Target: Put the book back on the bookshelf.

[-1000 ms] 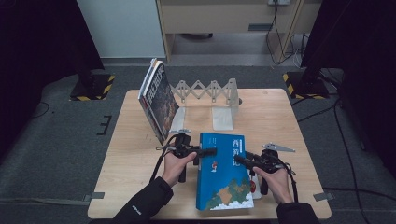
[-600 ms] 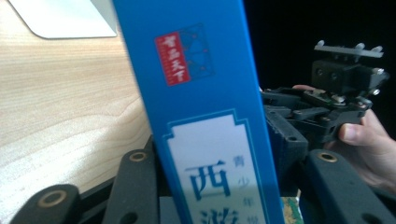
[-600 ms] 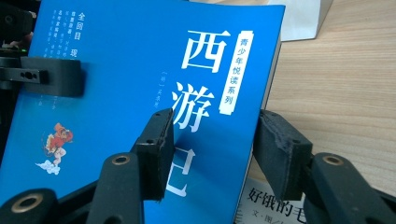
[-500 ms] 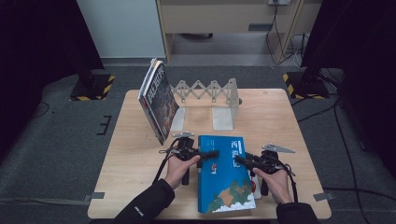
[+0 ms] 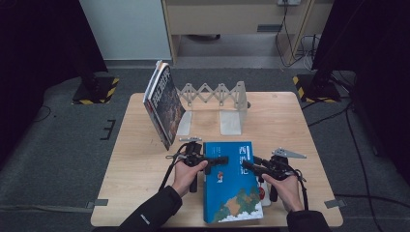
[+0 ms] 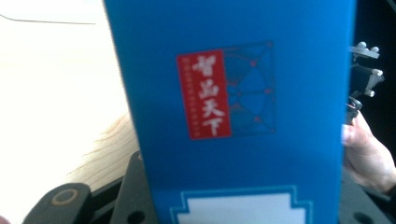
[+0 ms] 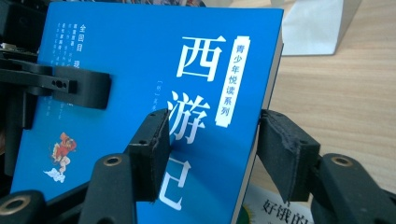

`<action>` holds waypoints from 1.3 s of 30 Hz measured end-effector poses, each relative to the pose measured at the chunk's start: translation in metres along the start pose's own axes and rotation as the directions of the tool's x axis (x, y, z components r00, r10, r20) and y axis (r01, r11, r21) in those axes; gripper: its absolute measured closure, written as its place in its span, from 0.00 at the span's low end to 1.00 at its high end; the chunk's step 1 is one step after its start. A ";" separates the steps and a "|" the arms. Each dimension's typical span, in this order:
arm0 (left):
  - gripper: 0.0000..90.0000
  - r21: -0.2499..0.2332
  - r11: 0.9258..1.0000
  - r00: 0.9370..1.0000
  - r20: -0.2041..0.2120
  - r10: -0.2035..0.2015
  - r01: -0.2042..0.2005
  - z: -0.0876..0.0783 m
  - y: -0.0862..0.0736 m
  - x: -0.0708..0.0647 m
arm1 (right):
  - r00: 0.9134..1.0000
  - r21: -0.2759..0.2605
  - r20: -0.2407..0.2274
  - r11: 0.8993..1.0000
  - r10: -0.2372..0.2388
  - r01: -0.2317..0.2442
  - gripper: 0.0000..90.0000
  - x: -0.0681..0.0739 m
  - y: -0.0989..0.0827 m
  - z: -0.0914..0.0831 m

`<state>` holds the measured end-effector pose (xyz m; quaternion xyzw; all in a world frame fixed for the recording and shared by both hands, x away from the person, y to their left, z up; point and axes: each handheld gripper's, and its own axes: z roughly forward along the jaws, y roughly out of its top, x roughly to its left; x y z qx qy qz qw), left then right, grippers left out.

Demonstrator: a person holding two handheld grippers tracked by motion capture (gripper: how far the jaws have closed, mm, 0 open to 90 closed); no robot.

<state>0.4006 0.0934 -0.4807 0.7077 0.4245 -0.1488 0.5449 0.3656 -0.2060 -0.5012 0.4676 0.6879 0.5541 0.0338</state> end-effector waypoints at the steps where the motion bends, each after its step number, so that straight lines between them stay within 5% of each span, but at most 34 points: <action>1: 0.65 -0.001 1.000 1.000 0.001 0.005 -0.005 -0.001 0.001 -0.001 | 1.000 -0.005 -0.001 1.000 -0.007 0.007 0.49 0.001 0.001 0.000; 6: 0.67 0.001 1.000 1.000 0.021 -0.006 0.006 -0.004 0.008 -0.004 | 1.000 -0.029 -0.001 0.999 -0.028 0.028 0.47 0.004 0.006 -0.002; 13: 0.68 -0.014 0.997 0.997 0.042 0.072 -0.071 -0.016 0.026 -0.017 | 0.997 -0.056 -0.075 0.998 0.008 -0.012 0.33 0.005 0.008 -0.002; 19: 0.68 -0.052 0.994 0.994 0.044 0.096 -0.094 -0.024 0.029 -0.016 | 0.992 -0.019 -0.124 1.000 -0.011 0.009 0.34 0.011 0.007 0.005; 34: 0.65 -0.078 0.985 0.988 0.003 0.152 -0.151 -0.016 0.019 -0.020 | 0.995 0.021 -0.098 0.999 -0.028 0.030 0.42 0.010 0.006 0.002; 39: 0.63 -0.037 0.993 0.993 0.004 0.115 -0.115 -0.010 0.014 -0.017 | 0.994 0.088 -0.105 0.995 -0.039 0.049 0.42 0.010 0.006 0.002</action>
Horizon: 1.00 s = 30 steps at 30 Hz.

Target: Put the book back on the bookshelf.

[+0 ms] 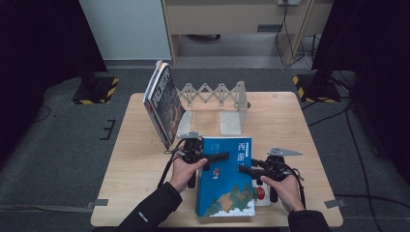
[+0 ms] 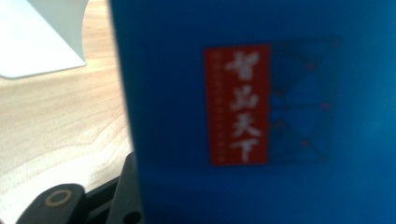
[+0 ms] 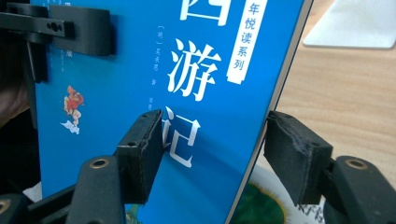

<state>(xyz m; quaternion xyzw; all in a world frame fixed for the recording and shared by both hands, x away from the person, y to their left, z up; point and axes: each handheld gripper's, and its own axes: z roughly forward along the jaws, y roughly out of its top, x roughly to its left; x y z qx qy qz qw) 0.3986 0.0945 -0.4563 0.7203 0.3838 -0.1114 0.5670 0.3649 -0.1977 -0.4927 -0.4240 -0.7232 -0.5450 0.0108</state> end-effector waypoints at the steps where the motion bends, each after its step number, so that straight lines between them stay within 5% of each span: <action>1: 0.64 -0.004 1.000 1.000 -0.001 -0.018 0.018 0.000 0.000 0.001 | 1.000 0.003 0.000 1.000 0.002 -0.002 0.42 0.000 0.000 0.000; 4: 0.66 -0.009 0.999 0.999 -0.006 -0.034 0.034 -0.002 0.000 0.000 | 1.000 0.001 -0.001 1.000 -0.002 0.002 0.42 0.000 0.000 0.000; 9: 0.67 -0.002 1.000 1.000 -0.021 0.020 -0.020 -0.006 0.009 -0.006 | 1.000 -0.043 -0.008 0.999 -0.024 0.024 0.44 0.001 0.001 -0.001; 11: 0.67 0.000 0.999 0.999 -0.028 0.037 -0.037 -0.010 0.013 -0.010 | 0.999 -0.114 -0.007 0.993 -0.032 0.031 0.47 0.001 0.004 -0.006; 16: 0.67 -0.011 0.998 0.997 -0.042 0.061 -0.061 -0.024 0.024 -0.013 | 1.000 -0.124 0.001 0.992 -0.012 0.012 0.42 -0.004 0.003 -0.010; 25: 0.67 -0.115 0.988 0.992 -0.087 0.089 -0.098 -0.061 0.044 -0.019 | 0.991 -0.121 0.133 0.992 -0.019 0.035 0.35 -0.018 0.000 -0.024; 30: 0.67 -0.141 0.978 0.977 -0.168 0.130 -0.155 -0.083 0.053 -0.022 | 0.960 -0.065 0.277 0.996 -0.040 0.060 0.29 -0.028 -0.003 -0.031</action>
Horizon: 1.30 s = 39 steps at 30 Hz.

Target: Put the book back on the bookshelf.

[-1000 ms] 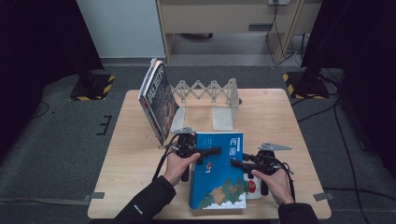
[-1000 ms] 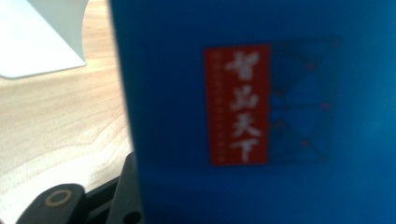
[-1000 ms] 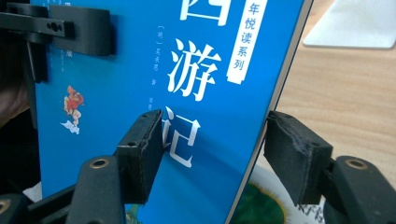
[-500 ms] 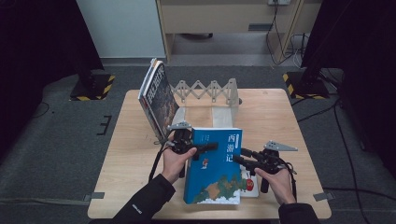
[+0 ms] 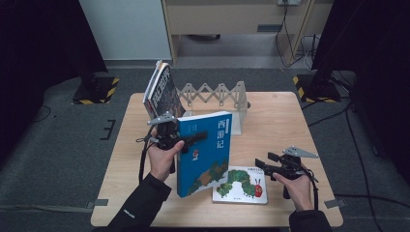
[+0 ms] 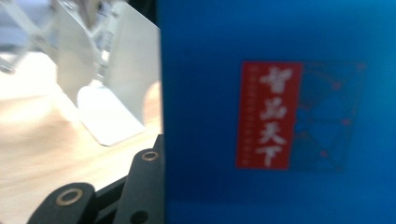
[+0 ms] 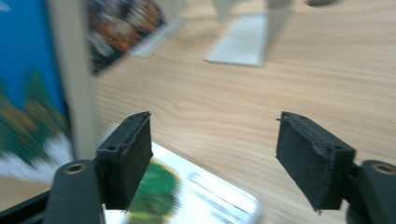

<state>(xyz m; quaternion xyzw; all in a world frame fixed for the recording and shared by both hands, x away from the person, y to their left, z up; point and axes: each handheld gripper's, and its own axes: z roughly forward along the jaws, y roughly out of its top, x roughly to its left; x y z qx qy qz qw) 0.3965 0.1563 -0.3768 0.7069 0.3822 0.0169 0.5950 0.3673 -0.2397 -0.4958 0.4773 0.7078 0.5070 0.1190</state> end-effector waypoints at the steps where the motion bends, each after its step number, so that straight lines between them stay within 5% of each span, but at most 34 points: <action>1: 0.67 -0.002 1.000 1.000 -0.022 0.016 -0.016 -0.004 0.002 0.001 | 0.999 0.019 0.031 1.000 -0.021 0.020 0.28 -0.003 -0.001 -0.001; 7: 0.67 -0.009 0.999 0.995 -0.092 0.031 -0.032 -0.016 0.007 0.007 | 0.978 0.123 0.190 0.990 -0.090 0.067 0.23 -0.018 -0.007 -0.006; 14: 0.67 -0.044 0.999 0.984 -0.177 0.022 -0.030 -0.032 0.016 0.013 | 0.954 0.235 0.274 0.970 -0.125 0.060 0.20 -0.034 -0.015 -0.008; 24: 0.67 -0.079 0.995 0.963 -0.268 0.036 -0.059 -0.038 0.034 0.014 | 0.935 0.283 0.324 0.958 -0.143 0.048 0.17 -0.050 -0.022 -0.009; 28: 0.67 -0.102 0.993 0.961 -0.276 0.033 -0.064 -0.034 0.042 0.016 | 0.931 0.307 0.334 0.951 -0.148 0.041 0.14 -0.054 -0.025 -0.007; 35: 0.67 -0.124 0.988 0.950 -0.310 0.046 -0.089 -0.023 0.057 0.017 | 0.926 0.294 0.345 0.954 -0.157 0.052 0.10 -0.056 -0.028 -0.007; 39: 0.67 -0.149 0.986 0.948 -0.318 0.020 -0.071 -0.016 0.062 0.020 | 0.923 0.284 0.354 0.958 -0.152 0.049 0.07 -0.057 -0.029 -0.007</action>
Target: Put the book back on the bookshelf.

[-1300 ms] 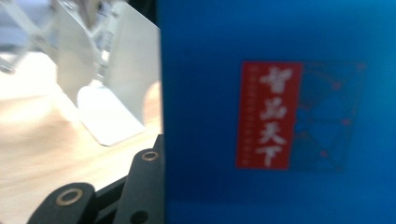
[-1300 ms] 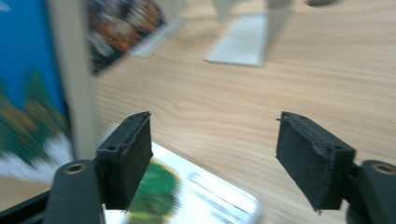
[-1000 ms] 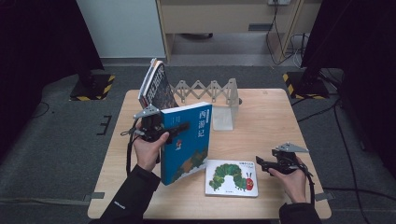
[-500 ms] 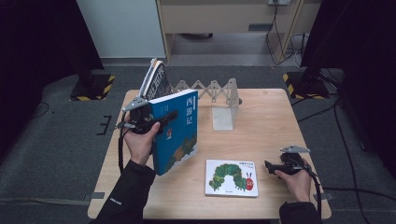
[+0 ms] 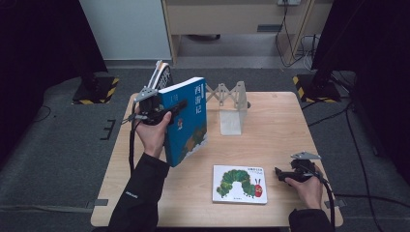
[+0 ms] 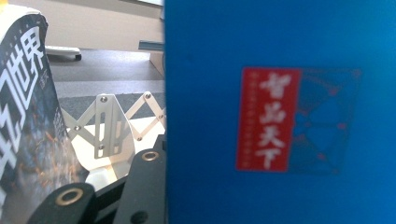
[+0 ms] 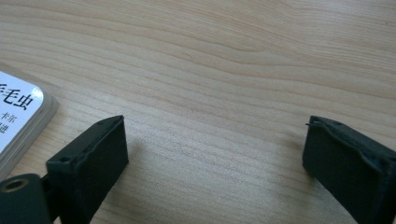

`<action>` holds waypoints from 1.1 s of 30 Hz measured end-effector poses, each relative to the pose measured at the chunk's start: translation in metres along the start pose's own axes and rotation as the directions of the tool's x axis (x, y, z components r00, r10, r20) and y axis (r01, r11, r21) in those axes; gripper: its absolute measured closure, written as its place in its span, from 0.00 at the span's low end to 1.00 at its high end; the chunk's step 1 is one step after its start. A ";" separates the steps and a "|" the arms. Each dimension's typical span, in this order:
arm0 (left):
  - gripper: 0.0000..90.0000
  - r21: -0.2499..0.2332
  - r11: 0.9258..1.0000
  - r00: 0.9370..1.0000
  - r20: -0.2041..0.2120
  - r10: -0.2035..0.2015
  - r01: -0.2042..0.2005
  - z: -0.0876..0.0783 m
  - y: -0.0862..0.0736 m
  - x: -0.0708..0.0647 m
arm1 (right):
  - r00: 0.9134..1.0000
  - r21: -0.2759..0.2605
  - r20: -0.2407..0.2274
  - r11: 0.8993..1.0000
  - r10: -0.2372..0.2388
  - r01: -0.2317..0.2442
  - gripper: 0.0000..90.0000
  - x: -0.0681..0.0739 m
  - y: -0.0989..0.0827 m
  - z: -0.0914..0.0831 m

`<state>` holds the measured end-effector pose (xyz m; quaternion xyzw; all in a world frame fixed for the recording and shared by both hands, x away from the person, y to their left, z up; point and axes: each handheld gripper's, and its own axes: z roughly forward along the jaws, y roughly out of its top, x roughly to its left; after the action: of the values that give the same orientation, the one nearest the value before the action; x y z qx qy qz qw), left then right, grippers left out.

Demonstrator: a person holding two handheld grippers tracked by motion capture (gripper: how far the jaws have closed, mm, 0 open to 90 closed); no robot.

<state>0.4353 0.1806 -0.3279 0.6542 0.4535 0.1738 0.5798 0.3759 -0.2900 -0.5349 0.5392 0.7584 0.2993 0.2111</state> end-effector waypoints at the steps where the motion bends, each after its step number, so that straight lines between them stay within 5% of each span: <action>1: 0.67 0.001 1.000 1.000 -0.001 0.000 0.000 0.003 0.002 0.000 | 1.000 -0.011 0.002 1.000 0.003 -0.003 0.05 0.000 -0.001 0.001; 15: 0.67 -0.046 0.998 0.996 -0.078 0.037 -0.041 0.042 0.031 -0.004 | 1.000 -0.040 0.001 0.999 0.006 -0.006 0.03 -0.001 -0.004 0.002; 22: 0.67 -0.025 0.998 0.991 -0.118 0.058 -0.062 0.069 0.044 -0.009 | 1.000 -0.038 -0.001 0.999 0.011 -0.011 0.03 -0.001 -0.004 0.002; 29: 0.67 -0.057 0.997 0.990 -0.132 0.040 -0.048 0.092 0.035 -0.006 | 1.000 -0.039 0.001 0.999 0.004 -0.004 0.03 -0.001 -0.004 0.002; 33: 0.67 -0.063 0.996 0.984 -0.174 0.044 -0.055 0.107 0.027 -0.003 | 1.000 -0.039 0.001 0.999 0.004 -0.004 0.03 -0.001 -0.004 0.002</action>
<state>0.5253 0.1161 -0.3309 0.6279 0.4795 0.2593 0.5555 0.3748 -0.2916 -0.5395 0.5368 0.7510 0.3142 0.2214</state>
